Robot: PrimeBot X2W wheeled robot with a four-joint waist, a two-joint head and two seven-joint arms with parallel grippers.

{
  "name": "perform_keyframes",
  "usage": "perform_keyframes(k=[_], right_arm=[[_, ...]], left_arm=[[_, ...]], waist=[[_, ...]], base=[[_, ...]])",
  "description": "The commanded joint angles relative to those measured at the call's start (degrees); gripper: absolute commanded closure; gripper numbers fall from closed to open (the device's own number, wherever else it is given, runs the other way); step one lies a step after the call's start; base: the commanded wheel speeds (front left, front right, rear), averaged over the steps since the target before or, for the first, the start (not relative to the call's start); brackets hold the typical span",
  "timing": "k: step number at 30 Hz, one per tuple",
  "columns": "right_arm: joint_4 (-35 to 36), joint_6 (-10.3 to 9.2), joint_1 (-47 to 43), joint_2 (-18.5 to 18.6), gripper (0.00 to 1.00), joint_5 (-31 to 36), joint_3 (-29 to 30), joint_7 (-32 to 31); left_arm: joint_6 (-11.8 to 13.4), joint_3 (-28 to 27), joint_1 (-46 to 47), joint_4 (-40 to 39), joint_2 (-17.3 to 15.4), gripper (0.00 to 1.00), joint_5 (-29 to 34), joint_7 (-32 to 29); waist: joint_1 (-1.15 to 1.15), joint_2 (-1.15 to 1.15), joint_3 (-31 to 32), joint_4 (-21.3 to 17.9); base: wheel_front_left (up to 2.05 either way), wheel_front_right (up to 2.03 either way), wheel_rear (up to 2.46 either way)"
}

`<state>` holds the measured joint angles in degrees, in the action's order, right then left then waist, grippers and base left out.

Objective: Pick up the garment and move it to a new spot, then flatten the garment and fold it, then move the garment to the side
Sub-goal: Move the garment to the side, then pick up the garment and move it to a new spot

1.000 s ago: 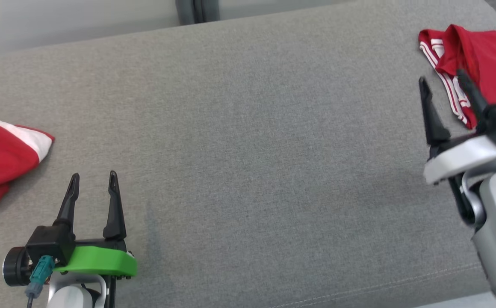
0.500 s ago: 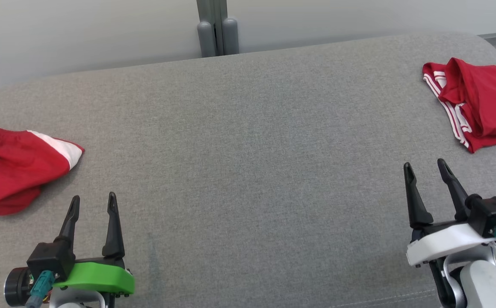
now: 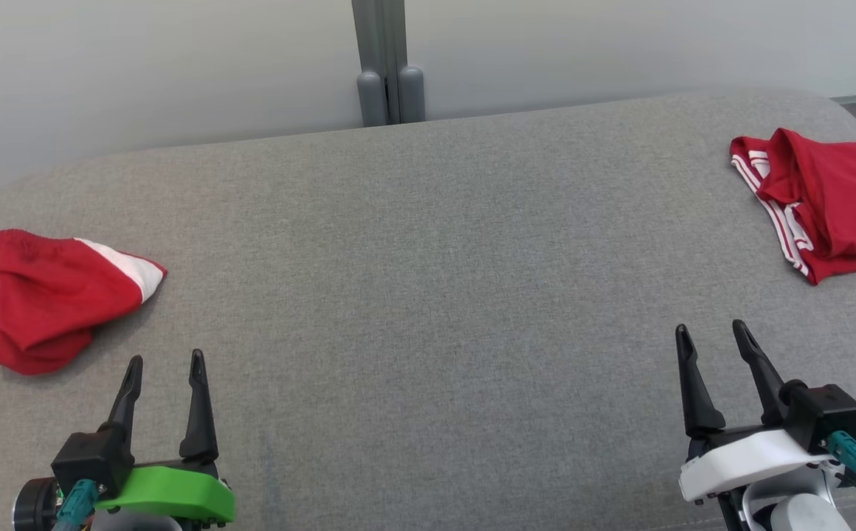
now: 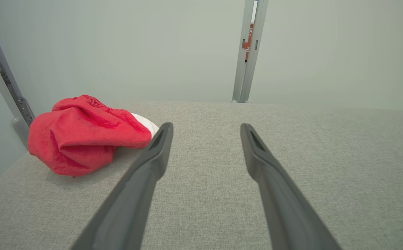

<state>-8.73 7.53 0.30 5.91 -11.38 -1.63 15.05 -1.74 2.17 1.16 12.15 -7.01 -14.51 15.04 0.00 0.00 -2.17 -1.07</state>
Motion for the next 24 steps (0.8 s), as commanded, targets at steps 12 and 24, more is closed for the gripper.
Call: perform_keyframes(k=[12,24], right_arm=[[-1.31,-0.08,-0.69,-0.16,0.0,0.38,-0.67,0.15],[-2.15,-0.08,-0.59,0.27,0.0,0.21,-1.29,0.16]], left_arm=[[-0.2,-0.77,-1.36,0.54,0.14,0.0,0.04,0.16],[-0.37,-1.09,-1.51,0.92,0.29,0.0,0.2,0.16]], waist=[[0.0,0.0,1.39,0.47],[0.0,0.0,1.8,0.81]], base=[[0.0,0.0,0.0],[0.0,0.0,0.0]])
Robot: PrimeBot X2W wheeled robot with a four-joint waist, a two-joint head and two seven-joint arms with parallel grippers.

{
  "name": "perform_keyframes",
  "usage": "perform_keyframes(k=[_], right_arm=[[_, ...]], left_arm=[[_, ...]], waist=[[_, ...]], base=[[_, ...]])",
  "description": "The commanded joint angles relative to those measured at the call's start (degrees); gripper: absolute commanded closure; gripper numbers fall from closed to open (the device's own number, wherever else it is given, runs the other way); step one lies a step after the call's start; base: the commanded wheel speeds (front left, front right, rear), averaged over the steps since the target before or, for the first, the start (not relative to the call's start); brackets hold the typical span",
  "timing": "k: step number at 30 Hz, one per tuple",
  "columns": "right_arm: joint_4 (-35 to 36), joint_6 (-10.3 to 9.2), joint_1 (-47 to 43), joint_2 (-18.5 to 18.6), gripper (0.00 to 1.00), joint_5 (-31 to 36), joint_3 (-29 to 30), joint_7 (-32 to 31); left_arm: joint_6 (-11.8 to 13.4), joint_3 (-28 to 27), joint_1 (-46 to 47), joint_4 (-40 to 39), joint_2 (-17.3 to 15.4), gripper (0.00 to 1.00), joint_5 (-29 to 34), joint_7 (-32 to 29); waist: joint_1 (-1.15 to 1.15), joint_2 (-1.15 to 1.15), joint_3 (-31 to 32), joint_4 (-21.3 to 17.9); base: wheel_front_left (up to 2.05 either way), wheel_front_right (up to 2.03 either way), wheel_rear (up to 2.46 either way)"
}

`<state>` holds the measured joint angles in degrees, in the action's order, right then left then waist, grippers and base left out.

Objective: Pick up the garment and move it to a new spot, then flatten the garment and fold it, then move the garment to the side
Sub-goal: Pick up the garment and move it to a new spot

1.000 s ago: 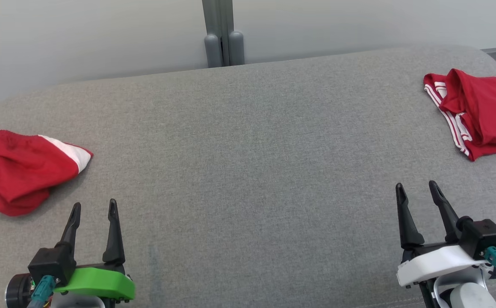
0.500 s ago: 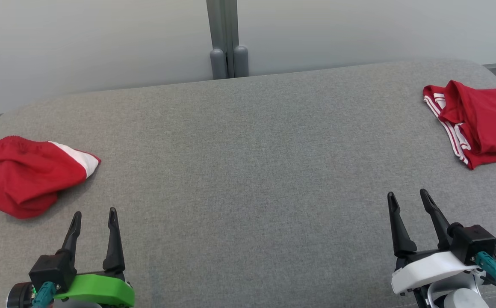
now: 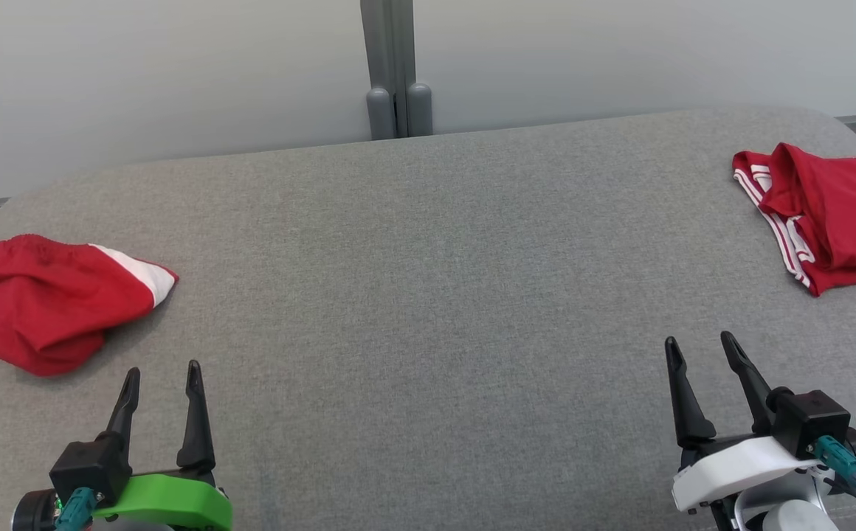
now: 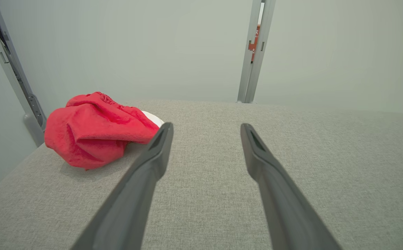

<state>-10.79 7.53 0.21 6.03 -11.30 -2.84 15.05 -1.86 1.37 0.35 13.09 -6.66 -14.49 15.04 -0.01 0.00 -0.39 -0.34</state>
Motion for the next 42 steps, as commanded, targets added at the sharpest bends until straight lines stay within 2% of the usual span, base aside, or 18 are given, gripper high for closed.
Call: perform_keyframes(k=[1,11,32,42], right_arm=[[-0.16,-0.08,-0.48,0.15,0.0,0.02,-0.17,0.16],[-0.68,-0.07,-0.37,0.3,0.0,-0.46,-1.08,0.16],[-2.12,-0.08,0.92,0.44,0.0,-0.92,-2.44,0.15],[-2.49,-0.08,1.5,0.65,0.0,-0.87,-3.44,-0.06]], left_arm=[[-0.24,-0.38,-0.63,-0.04,-0.05,0.0,0.05,0.16],[0.24,-1.15,-0.6,0.13,-0.49,0.0,0.2,0.15],[1.4,-2.59,-1.62,-1.22,-0.55,0.0,-0.49,0.16],[1.73,-3.27,-2.07,-1.47,-0.29,0.0,-0.97,0.16]], waist=[[0.01,0.0,0.06,0.29],[0.01,0.0,-0.34,4.02],[0.01,0.0,-2.25,19.13],[0.01,0.0,-3.47,23.67]], base=[[0.0,0.0,0.0],[0.0,0.0,0.0],[0.0,0.0,0.0],[0.0,0.0,0.0]])
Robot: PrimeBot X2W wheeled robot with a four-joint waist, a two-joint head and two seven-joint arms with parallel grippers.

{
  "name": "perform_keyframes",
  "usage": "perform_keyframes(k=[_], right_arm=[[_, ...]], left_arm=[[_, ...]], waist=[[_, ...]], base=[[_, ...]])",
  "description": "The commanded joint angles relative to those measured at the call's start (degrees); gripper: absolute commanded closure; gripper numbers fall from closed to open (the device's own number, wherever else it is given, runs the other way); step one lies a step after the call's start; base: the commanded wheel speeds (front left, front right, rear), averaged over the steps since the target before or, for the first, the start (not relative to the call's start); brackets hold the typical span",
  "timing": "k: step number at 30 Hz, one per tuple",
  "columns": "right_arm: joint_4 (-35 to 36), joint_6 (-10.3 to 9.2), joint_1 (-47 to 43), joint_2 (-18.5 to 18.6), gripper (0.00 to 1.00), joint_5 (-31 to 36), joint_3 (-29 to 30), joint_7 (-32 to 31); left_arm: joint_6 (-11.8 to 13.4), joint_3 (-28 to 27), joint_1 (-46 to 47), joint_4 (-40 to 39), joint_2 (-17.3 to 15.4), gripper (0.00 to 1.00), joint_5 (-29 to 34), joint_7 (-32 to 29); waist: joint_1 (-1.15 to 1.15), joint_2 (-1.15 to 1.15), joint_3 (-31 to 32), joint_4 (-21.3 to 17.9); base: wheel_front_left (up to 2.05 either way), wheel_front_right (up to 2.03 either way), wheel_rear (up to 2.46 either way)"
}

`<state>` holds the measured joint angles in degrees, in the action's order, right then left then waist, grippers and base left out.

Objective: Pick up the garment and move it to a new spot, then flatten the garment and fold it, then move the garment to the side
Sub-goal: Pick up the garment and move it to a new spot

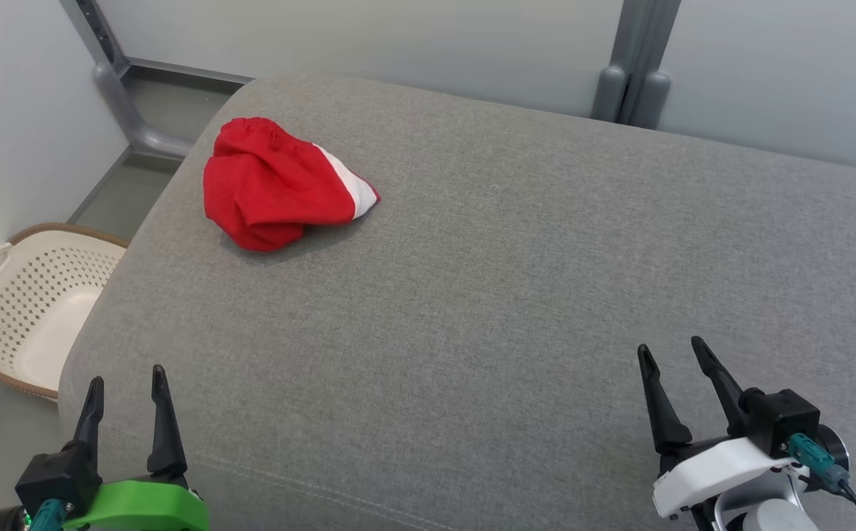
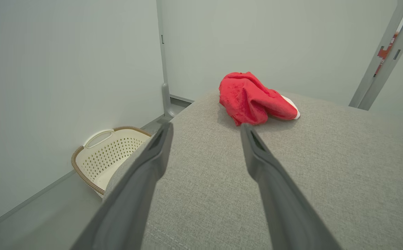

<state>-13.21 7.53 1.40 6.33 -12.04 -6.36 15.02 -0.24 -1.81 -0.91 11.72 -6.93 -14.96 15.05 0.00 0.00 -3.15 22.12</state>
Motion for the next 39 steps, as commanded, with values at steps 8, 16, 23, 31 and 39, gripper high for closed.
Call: perform_keyframes(k=[8,16,23,31,39], right_arm=[[0.23,-0.07,1.19,0.78,0.0,-0.17,-0.76,-0.3],[0.28,-0.08,2.02,1.35,0.0,-0.16,-0.65,-0.36],[1.96,-0.08,3.92,2.9,0.0,0.75,1.49,-0.86],[5.18,-0.08,5.91,4.93,0.0,1.14,5.43,-1.62],[7.2,-0.07,7.82,4.96,0.0,1.1,9.67,-0.86]], left_arm=[[0.16,-0.86,-0.68,-0.34,0.54,0.0,-0.43,0.14],[-0.21,-1.48,1.43,-0.01,1.22,0.0,-0.81,0.14],[-1.24,-2.89,7.75,0.6,-0.5,0.0,-1.27,0.15],[-2.38,-4.65,22.26,4.42,-4.28,0.0,-2.07,-0.02],[-3.3,-5.44,37.39,10.95,-8.79,0.0,-3.22,-1.61]], waist=[[0.0,0.0,-1.89,1.77],[0.0,0.0,-2.89,-0.48],[0.0,0.0,-6.19,-5.46],[0.0,0.0,-14.75,-13.69],[0.0,0.0,-23.65,-20.45]], base=[[0.0,0.0,0.0],[0.0,0.0,0.0],[0.0,0.0,0.0],[0.0,0.0,0.0],[0.0,0.0,0.0]])
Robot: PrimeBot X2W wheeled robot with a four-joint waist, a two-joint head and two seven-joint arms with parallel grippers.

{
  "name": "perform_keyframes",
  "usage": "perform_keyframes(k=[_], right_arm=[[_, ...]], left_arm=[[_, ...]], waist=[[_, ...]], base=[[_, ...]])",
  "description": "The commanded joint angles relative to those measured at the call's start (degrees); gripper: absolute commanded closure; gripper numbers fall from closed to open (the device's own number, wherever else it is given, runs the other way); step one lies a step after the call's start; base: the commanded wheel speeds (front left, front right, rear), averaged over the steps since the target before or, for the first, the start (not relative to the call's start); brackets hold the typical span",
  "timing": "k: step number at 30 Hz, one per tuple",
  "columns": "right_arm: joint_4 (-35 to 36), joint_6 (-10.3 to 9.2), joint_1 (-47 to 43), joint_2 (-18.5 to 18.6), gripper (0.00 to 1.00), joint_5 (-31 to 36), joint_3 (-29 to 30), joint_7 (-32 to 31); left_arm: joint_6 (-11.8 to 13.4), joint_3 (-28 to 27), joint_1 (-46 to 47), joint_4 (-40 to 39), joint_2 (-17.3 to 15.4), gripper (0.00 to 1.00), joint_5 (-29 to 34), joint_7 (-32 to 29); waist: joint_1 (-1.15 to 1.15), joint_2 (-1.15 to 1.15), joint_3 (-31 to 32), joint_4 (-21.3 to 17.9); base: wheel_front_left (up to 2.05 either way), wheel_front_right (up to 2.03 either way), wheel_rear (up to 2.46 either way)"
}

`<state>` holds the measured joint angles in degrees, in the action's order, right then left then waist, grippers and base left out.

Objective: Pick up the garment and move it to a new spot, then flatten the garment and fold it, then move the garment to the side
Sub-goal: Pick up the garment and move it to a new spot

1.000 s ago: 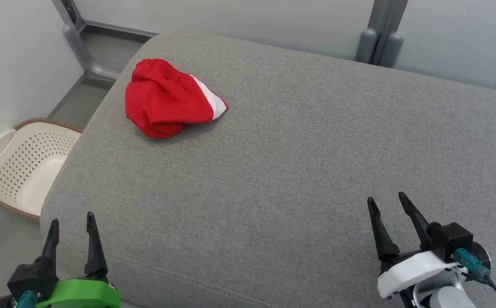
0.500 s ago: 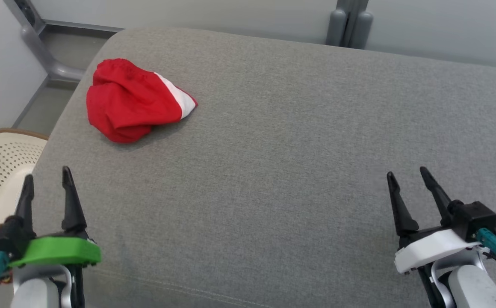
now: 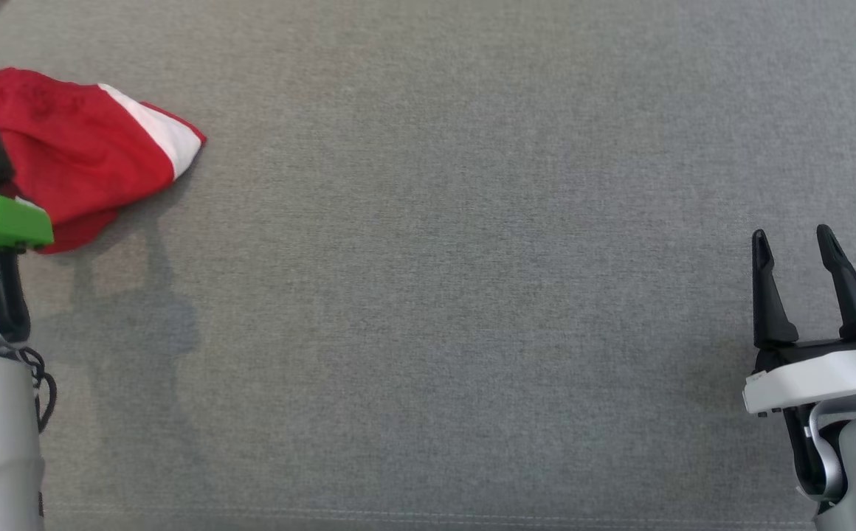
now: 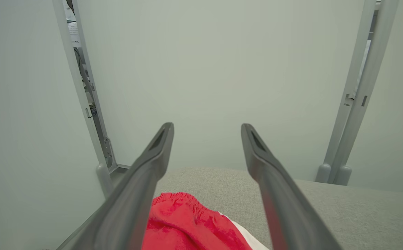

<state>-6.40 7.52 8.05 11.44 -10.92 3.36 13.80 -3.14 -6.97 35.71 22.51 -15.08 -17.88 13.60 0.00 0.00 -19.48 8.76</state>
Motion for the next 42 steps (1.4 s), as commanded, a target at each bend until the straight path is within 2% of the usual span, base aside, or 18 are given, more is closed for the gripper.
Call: perform_keyframes(k=[1,9,13,20,24,25,26,27,28,42], right_arm=[[0.58,-0.06,1.22,-0.25,0.0,0.11,0.38,0.48],[1.26,-0.06,2.13,-0.25,0.0,0.18,1.27,1.0],[1.41,-0.06,2.15,0.07,0.0,0.1,1.6,1.16],[1.43,-0.06,2.31,0.27,0.0,0.53,1.67,1.25],[1.23,-0.06,2.52,0.5,0.0,0.44,1.31,1.29],[1.19,-0.06,2.55,0.54,0.0,0.42,1.26,1.29],[1.12,-0.06,2.57,0.56,0.0,0.42,1.22,1.29],[1.04,-0.06,2.56,0.55,0.0,0.45,1.17,1.3],[0.92,-0.06,2.5,0.49,0.0,0.54,1.11,1.27],[-2.61,-0.06,1.76,-1.77,0.0,-0.19,-0.89,1.32]], left_arm=[[-0.45,-0.17,2.48,1.44,-1.03,0.0,-0.44,-0.43],[-1.34,-0.71,10.27,13.39,-4.71,0.0,-2.09,-4.62],[-0.79,-0.54,11.85,18.94,-6.05,0.0,-2.05,-7.61],[-1.89,-0.33,14.25,29.48,-7.07,0.0,-4.19,-13.13],[-1.58,0.28,14.35,34.91,-6.24,0.0,-4.99,-17.15],[-1.7,0.5,14.41,35.75,-6.25,0.06,-5.0,-17.81],[-1.85,0.58,14.7,36.33,-6.3,0.62,-5.09,-17.75],[-1.81,0.73,14.92,36.59,-6.38,0.93,-4.89,-17.23],[-1.84,0.91,15.18,36.88,-6.42,1.0,-4.65,-16.62],[-3.23,3.54,17.85,33.37,-7.93,1.0,-2.77,-3.58]], waist=[[0.0,0.0,-8.08,-7.68],[0.0,0.0,-11.45,-10.21],[0.0,0.0,-12.05,-10.48],[0.0,0.0,-12.32,-10.3],[0.0,0.0,-11.92,-10.27],[0.0,0.0,-11.85,-10.28],[0.0,0.0,-11.76,-10.28],[0.0,0.0,-11.63,-10.28],[0.0,0.0,-11.4,-10.28],[0.0,0.0,-3.11,-10.93]], base=[[0.0,0.0,0.0],[0.0,0.0,0.0],[0.0,0.0,0.0],[0.0,0.0,0.0],[0.0,0.0,0.0],[0.0,0.0,0.0],[0.0,0.0,0.0],[0.0,0.0,0.0],[0.0,0.0,0.0],[0.0,0.0,0.0]])
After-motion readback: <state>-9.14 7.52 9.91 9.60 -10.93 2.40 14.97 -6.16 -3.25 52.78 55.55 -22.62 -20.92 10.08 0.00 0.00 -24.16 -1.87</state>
